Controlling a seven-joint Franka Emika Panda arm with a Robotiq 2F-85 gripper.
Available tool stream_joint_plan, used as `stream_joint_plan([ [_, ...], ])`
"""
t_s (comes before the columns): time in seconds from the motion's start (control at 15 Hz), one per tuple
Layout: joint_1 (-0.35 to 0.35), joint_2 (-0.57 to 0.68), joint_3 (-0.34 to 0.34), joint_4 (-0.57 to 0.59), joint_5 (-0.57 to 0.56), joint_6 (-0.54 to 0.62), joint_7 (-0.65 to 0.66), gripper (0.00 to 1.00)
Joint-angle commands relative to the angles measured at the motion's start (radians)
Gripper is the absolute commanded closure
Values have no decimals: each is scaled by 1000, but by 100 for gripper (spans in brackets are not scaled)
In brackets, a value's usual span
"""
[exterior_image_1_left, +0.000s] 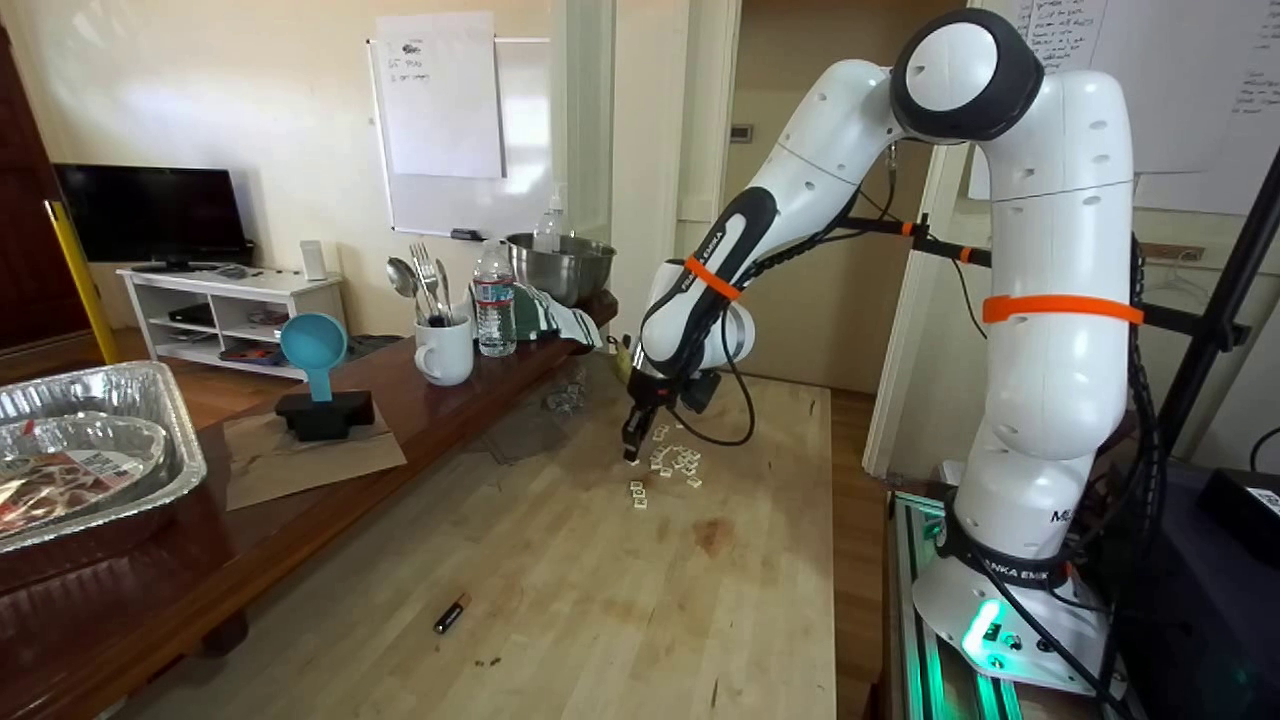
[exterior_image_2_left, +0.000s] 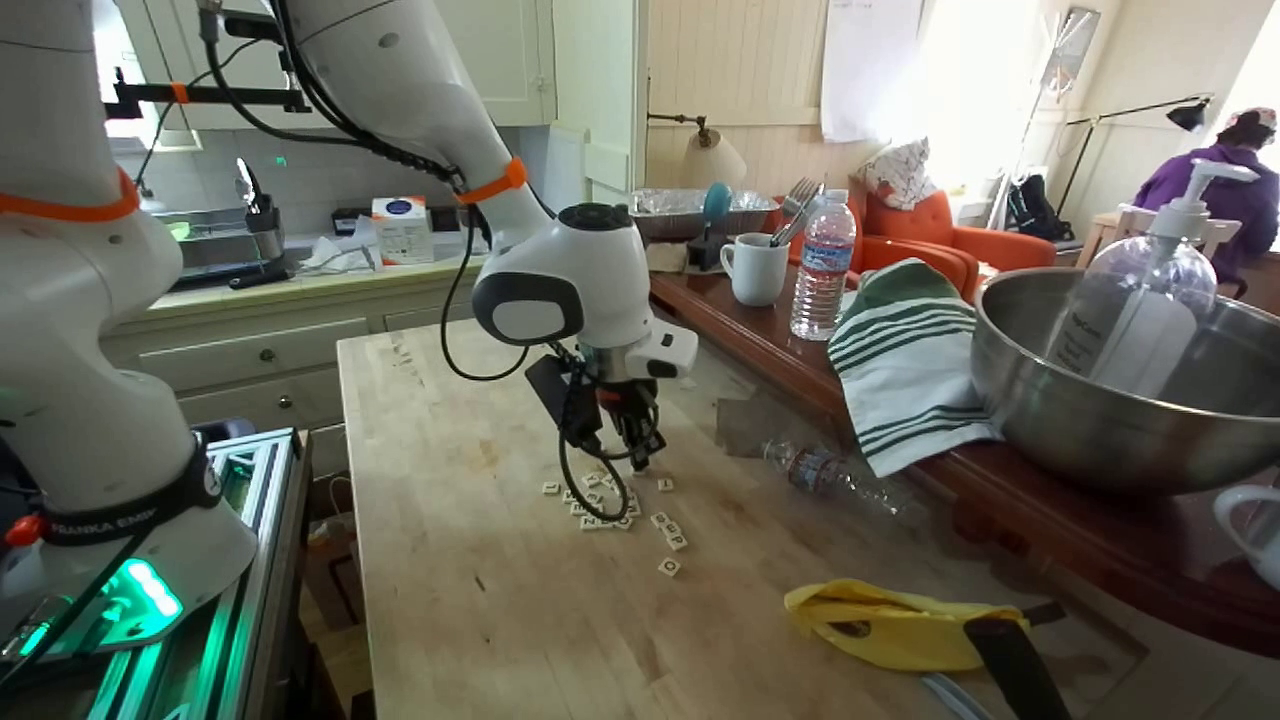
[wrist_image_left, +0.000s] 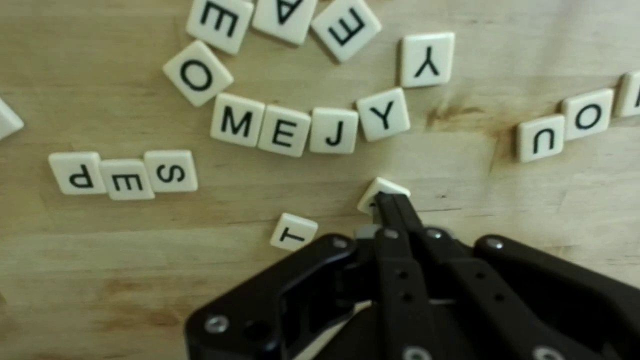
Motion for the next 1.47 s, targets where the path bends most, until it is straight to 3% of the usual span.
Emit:
stream_joint_plan([
  [0.0, 27, -15, -20, -21, 63, -80, 111, 100],
  [0.4, 34, -26, -9, -15, 270, -103, 187, 100],
  [0.6, 28, -22, 2, -20, 305, -86, 264, 100],
  [0.93, 45, -23, -13, -23, 276, -101, 409, 100],
  [1.0, 80, -26, -45, -19, 292, -119, 414, 100],
  [1.4, 130, -38, -84, -20, 271, -177, 484, 100],
])
